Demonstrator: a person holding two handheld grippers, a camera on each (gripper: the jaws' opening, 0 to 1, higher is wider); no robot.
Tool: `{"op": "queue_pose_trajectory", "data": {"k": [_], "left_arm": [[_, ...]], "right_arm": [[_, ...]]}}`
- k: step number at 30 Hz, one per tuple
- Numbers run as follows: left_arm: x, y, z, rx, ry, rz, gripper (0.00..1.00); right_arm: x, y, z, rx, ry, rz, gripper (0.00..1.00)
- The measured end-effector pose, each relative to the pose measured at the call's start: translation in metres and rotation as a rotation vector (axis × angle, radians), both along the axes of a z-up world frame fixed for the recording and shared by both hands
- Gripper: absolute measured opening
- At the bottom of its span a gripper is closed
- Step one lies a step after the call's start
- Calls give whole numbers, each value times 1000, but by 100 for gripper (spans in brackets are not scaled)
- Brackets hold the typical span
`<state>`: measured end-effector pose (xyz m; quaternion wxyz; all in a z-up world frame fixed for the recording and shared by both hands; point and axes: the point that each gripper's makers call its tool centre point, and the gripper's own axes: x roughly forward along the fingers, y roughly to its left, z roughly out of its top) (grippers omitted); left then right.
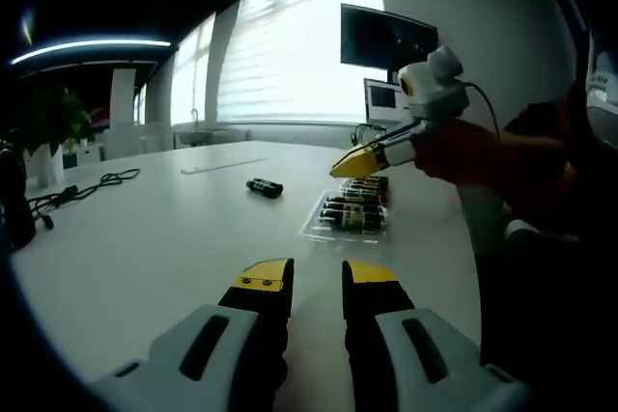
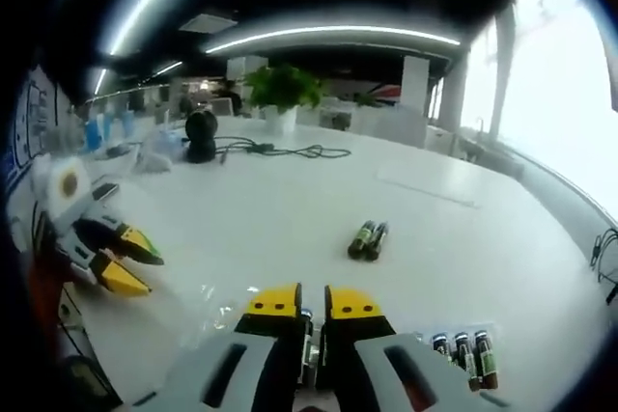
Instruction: Grip medicine bottles put into box
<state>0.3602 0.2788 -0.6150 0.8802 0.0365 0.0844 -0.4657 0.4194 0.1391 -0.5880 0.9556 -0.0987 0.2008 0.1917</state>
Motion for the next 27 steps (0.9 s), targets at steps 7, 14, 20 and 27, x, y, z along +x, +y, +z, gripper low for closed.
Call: {"op": "queue_pose_trajectory", "data": {"k": [7,14,20,27], "left_arm": [[0,0,0,-1,1,0,14],[0,0,0,-3,1,-1,14],[0,1,0,-2,1,-1,14],[0,1,0,-4,2,-2,14]], "right_arm": [[19,-8,7,-1,-8,-11,6],[38,-20,5,10,-23,-40,6],[51,-25,3,17,-24,-57,6],[67,-28,5,16,-45,-68,6]]}}
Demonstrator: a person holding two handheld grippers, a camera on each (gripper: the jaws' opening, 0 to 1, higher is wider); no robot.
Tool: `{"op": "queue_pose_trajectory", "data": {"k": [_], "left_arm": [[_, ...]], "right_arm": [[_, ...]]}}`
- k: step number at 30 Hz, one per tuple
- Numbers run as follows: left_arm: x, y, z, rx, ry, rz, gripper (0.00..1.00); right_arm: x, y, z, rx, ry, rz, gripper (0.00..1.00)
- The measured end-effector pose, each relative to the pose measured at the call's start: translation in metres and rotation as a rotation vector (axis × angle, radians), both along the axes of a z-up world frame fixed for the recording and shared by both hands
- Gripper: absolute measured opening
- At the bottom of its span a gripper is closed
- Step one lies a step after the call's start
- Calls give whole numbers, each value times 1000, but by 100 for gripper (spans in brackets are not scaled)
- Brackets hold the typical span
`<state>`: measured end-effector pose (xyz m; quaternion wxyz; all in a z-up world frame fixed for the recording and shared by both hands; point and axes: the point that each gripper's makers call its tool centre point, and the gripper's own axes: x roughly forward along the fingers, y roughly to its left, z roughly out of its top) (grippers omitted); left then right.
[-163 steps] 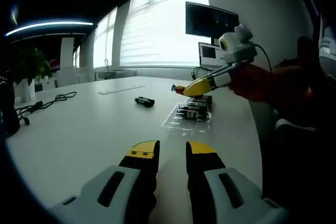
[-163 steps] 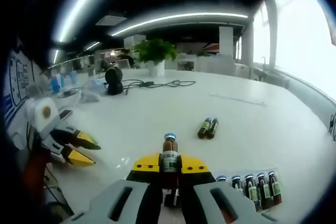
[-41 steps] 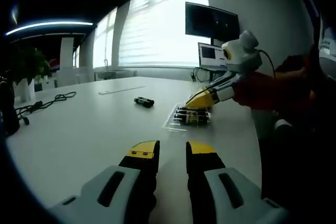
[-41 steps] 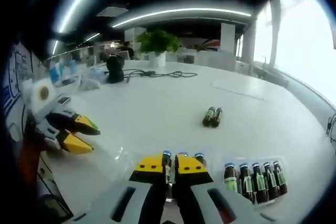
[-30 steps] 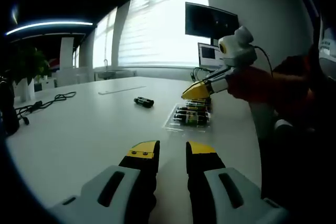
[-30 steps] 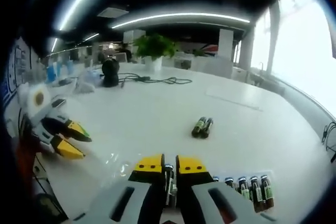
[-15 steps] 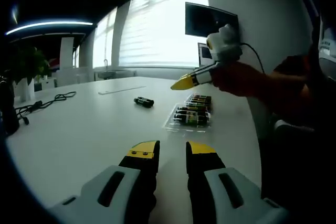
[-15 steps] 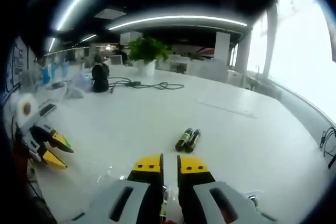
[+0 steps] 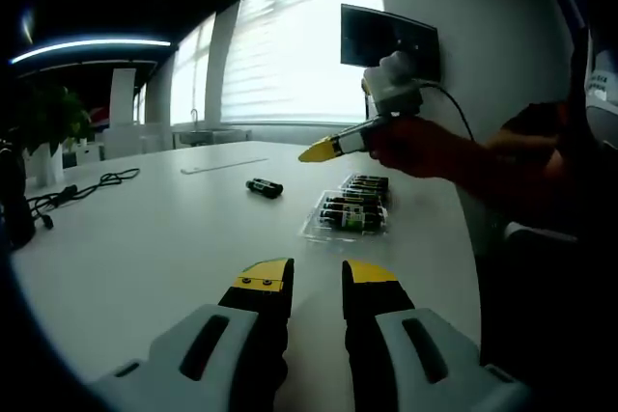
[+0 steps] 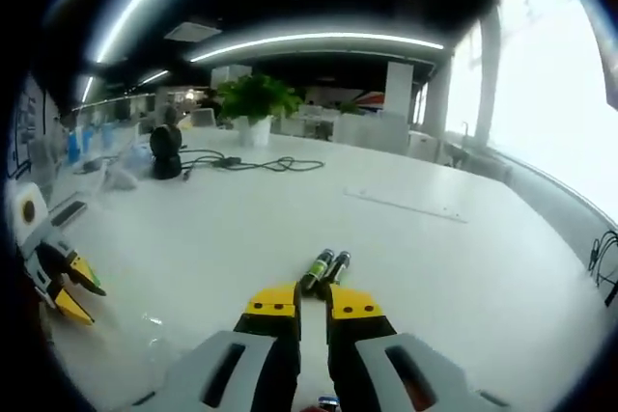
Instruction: Grip medicine bottles put into box
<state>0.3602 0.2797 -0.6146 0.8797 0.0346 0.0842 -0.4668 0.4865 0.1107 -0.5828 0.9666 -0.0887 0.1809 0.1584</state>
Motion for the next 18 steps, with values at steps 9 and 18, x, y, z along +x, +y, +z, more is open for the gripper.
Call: {"op": "queue_pose_trajectory", "data": {"k": [9,18], "left_arm": [[0,0,0,-3,2,0,14],[0,0,0,-3,2,-1,14]], "right_arm": [[22,-4,8,23,-11,8,6],[36,-4,-4,12,-7,12,6]]}}
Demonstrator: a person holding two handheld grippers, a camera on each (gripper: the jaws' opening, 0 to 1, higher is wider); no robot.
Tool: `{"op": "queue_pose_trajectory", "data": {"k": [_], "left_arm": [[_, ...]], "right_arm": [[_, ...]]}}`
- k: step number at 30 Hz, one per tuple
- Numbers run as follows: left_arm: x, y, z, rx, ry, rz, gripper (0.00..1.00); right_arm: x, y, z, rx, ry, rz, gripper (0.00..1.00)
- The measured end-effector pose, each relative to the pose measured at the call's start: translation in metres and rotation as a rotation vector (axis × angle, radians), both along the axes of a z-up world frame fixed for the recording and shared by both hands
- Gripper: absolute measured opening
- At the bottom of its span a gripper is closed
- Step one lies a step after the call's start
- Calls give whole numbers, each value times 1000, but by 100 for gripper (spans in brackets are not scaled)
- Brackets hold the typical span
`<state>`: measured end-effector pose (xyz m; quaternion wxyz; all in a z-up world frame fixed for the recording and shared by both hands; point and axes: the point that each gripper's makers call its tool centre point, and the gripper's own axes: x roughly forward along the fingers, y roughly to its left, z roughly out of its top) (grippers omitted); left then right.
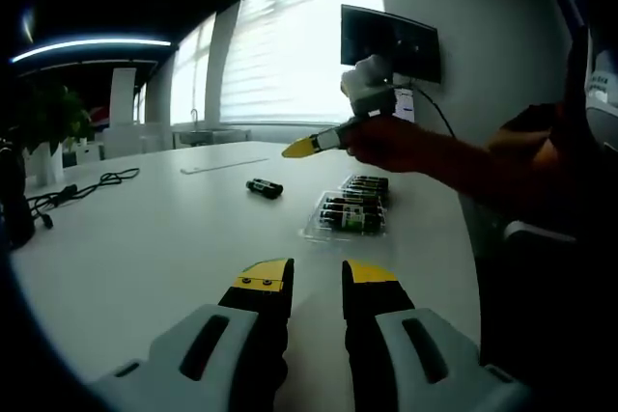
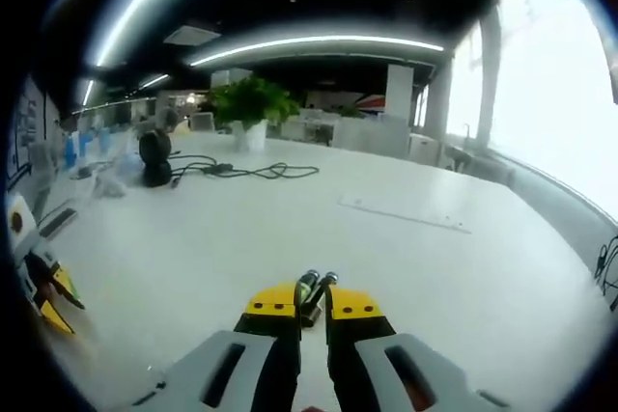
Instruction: Grip medicine bottles put into box
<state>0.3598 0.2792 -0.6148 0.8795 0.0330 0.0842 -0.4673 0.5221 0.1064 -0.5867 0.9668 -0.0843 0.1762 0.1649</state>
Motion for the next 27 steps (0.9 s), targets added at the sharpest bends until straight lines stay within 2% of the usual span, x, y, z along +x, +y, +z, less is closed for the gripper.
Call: {"op": "queue_pose_trajectory", "data": {"k": [8,13,27], "left_arm": [[0,0,0,0,0,0,14],[0,0,0,-1,0,0,14],[0,0,0,-3,-1,-2,14]], "right_arm": [[11,6,-12,-8,25,13,6],[20,6,-25,-52,52,14,6],[38,7,-40,-47,121,-6,9]]}}
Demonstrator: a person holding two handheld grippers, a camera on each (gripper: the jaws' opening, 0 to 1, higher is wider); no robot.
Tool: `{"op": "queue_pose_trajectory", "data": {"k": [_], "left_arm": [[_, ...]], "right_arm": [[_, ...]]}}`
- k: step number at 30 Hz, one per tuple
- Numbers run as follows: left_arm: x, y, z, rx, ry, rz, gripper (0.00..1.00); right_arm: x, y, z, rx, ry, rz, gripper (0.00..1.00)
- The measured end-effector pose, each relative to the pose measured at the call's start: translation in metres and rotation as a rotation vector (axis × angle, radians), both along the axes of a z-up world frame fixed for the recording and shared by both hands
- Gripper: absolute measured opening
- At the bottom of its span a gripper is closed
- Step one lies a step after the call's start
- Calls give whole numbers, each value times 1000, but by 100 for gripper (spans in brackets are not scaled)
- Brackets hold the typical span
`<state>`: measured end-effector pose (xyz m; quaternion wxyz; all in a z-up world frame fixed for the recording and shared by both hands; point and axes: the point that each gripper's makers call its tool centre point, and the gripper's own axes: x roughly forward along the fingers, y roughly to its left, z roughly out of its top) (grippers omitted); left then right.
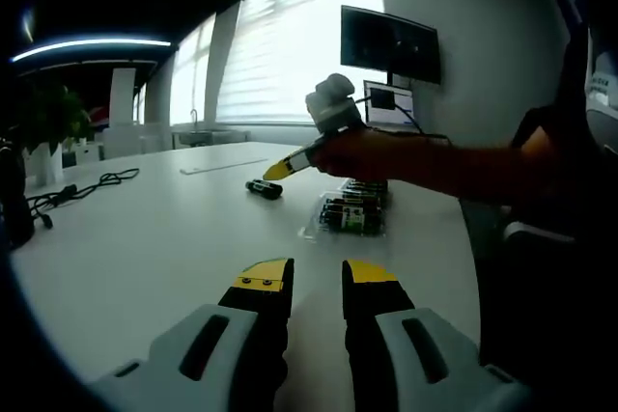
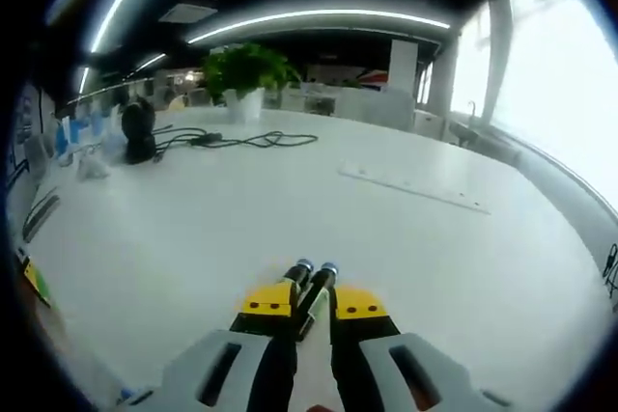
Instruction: Grip medicine bottles put into box
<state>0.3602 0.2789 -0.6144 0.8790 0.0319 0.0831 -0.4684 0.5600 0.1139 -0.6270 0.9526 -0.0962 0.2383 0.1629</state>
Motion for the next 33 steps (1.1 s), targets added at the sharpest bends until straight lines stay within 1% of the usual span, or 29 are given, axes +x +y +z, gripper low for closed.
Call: {"op": "queue_pose_trajectory", "data": {"k": [7,8,16,19,21,28,33], "left_arm": [[0,0,0,0,-1,1,14],[0,0,0,-1,-1,1,14],[0,0,1,-3,0,1,14],[0,0,1,-2,0,1,14],[0,0,1,-2,0,1,14],[0,0,0,0,1,2,14],[0,0,0,1,0,1,14]], "right_arm": [[4,-3,-10,-15,41,-14,9],[4,-3,-10,-4,45,-19,9],[7,-5,-15,-8,69,-31,9],[7,-7,-22,6,101,-37,9],[6,-7,-23,22,106,-41,9],[5,-5,-22,27,109,-24,7],[4,-4,-21,24,97,-11,7]]}}
